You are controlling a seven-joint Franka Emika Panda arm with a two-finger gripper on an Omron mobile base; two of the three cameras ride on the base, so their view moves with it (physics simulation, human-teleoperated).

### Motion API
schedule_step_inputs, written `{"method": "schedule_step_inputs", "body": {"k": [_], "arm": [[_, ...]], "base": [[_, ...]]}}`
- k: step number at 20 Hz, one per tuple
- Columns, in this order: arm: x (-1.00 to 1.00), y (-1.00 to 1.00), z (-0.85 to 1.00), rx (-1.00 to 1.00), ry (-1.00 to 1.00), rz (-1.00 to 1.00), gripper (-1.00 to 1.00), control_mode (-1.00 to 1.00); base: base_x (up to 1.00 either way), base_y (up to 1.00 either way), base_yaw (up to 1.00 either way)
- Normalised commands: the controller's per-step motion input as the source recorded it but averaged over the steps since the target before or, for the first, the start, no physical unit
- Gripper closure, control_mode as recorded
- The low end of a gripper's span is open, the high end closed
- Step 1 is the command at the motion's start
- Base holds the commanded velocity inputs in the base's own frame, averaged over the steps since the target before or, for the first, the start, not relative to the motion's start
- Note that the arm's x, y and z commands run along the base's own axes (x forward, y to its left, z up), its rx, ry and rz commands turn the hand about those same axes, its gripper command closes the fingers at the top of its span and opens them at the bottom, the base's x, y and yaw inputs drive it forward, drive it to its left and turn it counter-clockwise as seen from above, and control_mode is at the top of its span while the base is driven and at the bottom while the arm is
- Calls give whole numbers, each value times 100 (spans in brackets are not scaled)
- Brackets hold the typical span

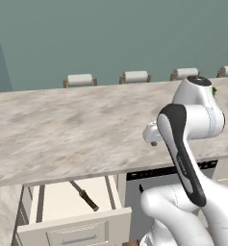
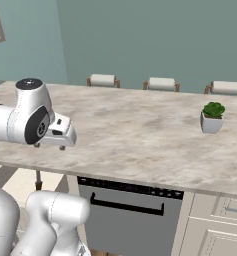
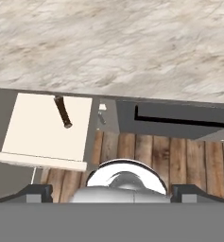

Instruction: Pick up the knife from the drawer and place it on the cutting board. Then place the meat from the plate to the cutting board.

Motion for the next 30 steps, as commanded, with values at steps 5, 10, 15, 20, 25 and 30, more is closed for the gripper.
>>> {"method": "schedule_step_inputs", "body": {"k": [5, 10, 15, 20, 25, 30], "arm": [[-57, 2, 0, 0, -1, 0, -100, -100], [-28, 8, 0, 0, 0, 0, -100, 100], [0, 0, 0, 0, 0, 0, -100, 100], [0, 0, 0, 0, 0, 0, -100, 100], [0, 0, 0, 0, 0, 0, -100, 100], [0, 0, 0, 0, 0, 0, -100, 100]], "base": [[0, 0, 0], [-2, 0, 0], [-6, -16, 27], [0, -70, 48], [-35, -99, 49], [-15, -39, 23]]}}
